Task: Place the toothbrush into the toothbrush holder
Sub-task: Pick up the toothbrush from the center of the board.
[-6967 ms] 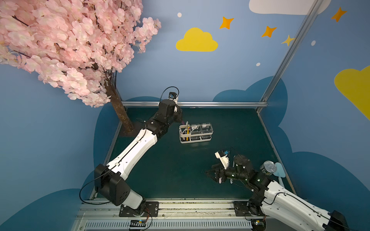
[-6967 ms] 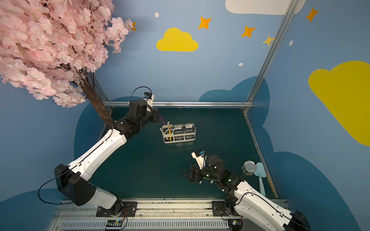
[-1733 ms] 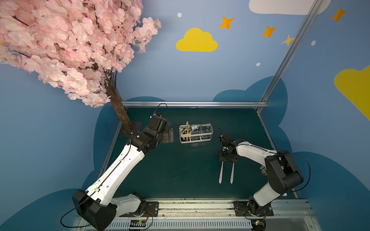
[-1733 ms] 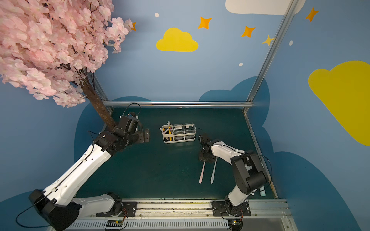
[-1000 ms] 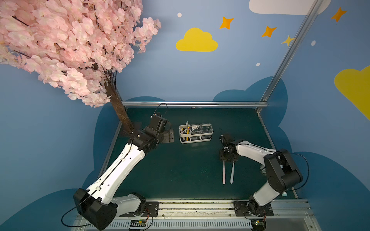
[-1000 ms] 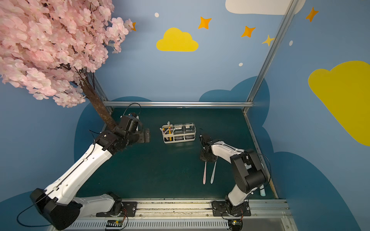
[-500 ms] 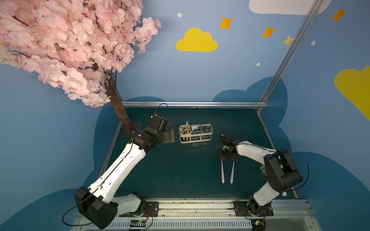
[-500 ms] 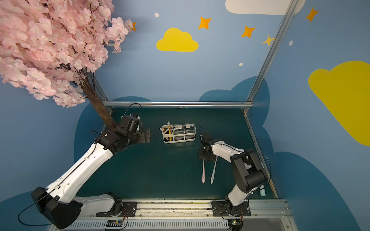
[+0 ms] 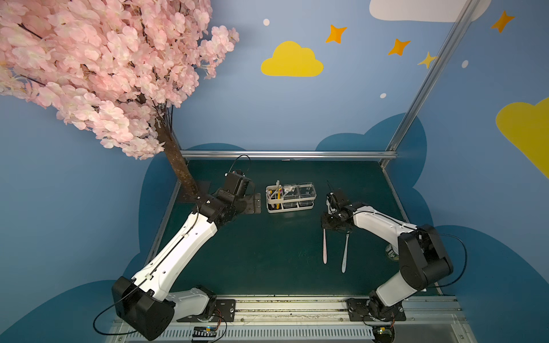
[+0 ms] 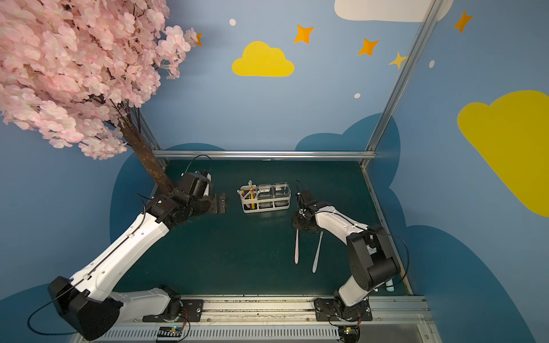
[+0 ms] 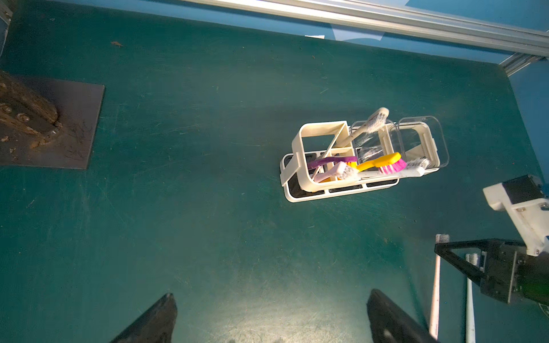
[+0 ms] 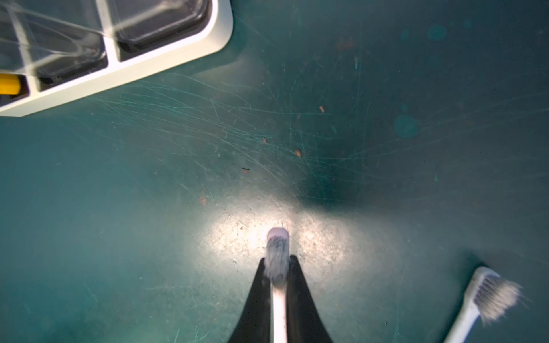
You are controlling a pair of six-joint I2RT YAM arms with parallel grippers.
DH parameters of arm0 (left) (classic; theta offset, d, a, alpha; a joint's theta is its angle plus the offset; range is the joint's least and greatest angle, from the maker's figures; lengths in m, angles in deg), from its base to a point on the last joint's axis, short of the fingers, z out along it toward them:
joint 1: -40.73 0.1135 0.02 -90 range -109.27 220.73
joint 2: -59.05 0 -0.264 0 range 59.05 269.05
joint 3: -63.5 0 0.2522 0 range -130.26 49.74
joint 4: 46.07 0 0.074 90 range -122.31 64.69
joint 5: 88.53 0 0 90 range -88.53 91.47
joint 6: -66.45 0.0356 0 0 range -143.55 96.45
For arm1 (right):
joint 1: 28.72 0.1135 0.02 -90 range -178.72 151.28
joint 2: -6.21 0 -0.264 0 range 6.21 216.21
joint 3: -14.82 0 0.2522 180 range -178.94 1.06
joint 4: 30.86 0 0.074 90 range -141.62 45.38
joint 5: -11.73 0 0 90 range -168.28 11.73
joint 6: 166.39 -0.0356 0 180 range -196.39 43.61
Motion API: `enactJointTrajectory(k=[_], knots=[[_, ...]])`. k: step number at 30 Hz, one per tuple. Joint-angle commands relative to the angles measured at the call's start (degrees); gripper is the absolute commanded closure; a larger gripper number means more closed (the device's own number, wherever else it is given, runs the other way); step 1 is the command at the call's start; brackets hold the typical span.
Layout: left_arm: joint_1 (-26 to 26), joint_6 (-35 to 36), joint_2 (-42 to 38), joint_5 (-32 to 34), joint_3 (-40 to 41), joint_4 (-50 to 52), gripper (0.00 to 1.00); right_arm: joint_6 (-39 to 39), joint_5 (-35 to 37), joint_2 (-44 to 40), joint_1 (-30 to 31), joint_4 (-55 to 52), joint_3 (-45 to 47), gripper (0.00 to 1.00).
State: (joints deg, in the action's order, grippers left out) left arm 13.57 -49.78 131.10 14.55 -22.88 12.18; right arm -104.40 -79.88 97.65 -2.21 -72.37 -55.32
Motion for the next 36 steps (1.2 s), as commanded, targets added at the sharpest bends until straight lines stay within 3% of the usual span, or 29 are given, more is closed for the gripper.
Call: enactJointTrajectory(k=[1,21,28,33,36], knots=[[-0.3,0.2,-0.6,-1.0,0.3,-0.7,0.0,0.8,-0.9,-3.5,0.0,0.9,0.4,1.0],[-1.1,0.2,-0.2,-2.9,0.6,-1.3,0.0,1.7,-4.7,-11.9,0.6,5.3,3.2,1.0],[-8.5,-2.3,-1.9,-6.2,-1.0,-0.7,0.0,3.1,-7.8,-13.9,0.6,4.8,2.2,1.0],[-10.3,-8.5,-8.0,-17.6,10.8,-11.6,0.0,2.9,-8.9,-14.5,0.6,3.7,1.3,1.0],[-13.1,-10.7,-11.2,-20.6,18.1,-20.5,0.01,3.0,-9.5,-15.4,0.6,2.7,0.6,1.0]])
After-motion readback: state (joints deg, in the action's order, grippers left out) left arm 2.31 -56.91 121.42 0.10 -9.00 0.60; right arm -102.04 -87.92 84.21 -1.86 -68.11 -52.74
